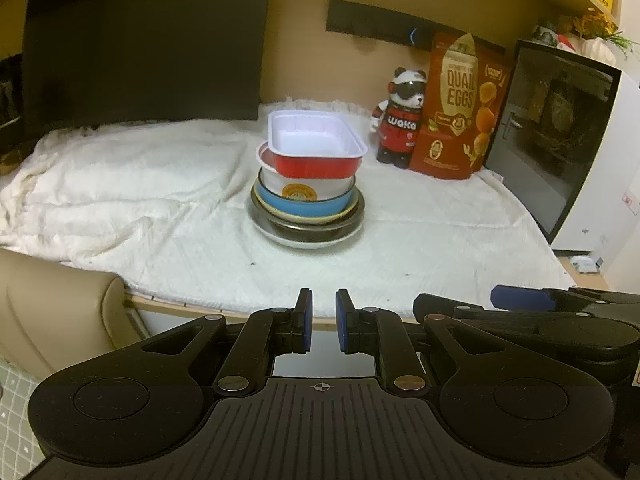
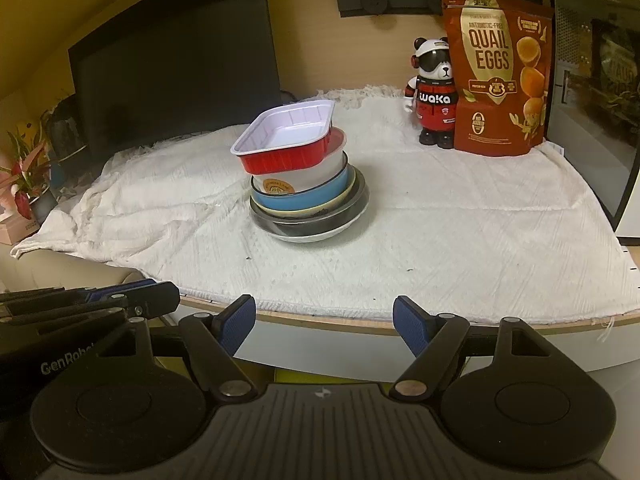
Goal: Organize plates and bowls
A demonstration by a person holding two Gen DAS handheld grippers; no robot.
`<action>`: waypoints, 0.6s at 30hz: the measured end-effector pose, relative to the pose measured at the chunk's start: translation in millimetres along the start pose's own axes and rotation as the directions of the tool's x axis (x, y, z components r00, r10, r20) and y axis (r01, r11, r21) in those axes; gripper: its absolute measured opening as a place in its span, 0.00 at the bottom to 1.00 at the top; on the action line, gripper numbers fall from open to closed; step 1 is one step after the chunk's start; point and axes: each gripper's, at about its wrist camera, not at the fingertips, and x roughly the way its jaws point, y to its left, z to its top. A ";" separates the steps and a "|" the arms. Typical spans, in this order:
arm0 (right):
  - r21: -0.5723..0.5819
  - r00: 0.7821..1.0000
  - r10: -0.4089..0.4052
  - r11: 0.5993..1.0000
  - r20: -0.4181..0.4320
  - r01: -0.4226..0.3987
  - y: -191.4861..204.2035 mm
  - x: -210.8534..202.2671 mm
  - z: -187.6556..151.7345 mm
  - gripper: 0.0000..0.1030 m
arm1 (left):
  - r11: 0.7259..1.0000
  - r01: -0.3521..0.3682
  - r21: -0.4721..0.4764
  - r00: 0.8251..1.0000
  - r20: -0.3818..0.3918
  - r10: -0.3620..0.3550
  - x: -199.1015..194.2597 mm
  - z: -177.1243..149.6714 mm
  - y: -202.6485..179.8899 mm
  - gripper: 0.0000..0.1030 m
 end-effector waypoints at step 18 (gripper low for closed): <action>0.010 1.000 -0.013 1.000 0.005 0.013 -7.6 -1.4 2.8 0.74 | 1.000 0.012 0.000 1.000 -0.004 -0.012 2.7 0.5 -1.8 0.16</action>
